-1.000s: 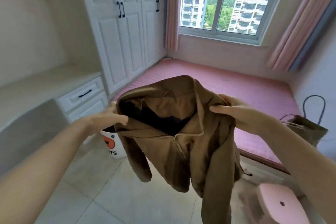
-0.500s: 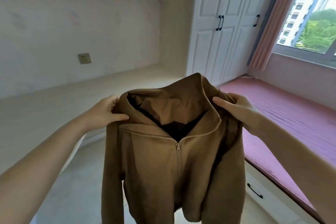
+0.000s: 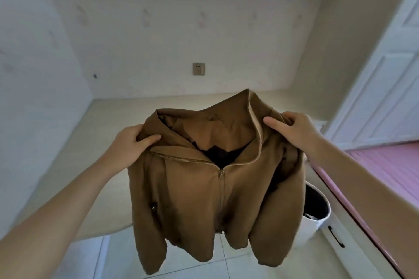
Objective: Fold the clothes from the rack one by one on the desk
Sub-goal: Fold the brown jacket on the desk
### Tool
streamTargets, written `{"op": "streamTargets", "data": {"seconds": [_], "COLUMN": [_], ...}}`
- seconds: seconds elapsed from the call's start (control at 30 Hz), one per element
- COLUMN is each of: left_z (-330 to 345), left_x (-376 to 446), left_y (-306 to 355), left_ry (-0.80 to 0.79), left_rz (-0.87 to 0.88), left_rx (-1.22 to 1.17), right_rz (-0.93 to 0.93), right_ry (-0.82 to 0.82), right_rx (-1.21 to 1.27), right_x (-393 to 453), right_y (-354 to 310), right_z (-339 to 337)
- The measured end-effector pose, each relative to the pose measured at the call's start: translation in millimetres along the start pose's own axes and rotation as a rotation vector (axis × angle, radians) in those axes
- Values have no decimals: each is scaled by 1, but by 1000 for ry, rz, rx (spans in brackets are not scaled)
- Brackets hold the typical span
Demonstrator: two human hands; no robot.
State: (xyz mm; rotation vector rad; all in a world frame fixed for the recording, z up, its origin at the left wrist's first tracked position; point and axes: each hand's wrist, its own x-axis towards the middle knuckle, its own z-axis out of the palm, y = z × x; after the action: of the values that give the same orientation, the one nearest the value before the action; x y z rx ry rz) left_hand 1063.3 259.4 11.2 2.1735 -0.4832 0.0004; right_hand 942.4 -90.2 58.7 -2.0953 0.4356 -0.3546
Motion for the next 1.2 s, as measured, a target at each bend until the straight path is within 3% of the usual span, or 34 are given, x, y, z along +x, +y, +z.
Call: {"op": "streamTargets", "data": {"seconds": [0.1,0.33,0.67,0.97,1.2], "left_z": [-13,-44,-77,-139,-178], "left_x": [22,76,143,259,372], "left_y": [-25,-61,-70,-142,-245], "left_ry": [72,256,507,470,302], "left_rz": [4,-192,-274,-259,-334], "left_rx": [96,473,755,924,970], "right_rz": [-67,-309,-672,-930,-874], "right_ry": [-59,-259,-292,-241,-309], "right_rx": [2,-117,-270,-412,-699], "right_x": [51,179,316,435,549], "right_y": [-5,-26,-64,-112,-130], "right_z": [29,84,145,233,348]}}
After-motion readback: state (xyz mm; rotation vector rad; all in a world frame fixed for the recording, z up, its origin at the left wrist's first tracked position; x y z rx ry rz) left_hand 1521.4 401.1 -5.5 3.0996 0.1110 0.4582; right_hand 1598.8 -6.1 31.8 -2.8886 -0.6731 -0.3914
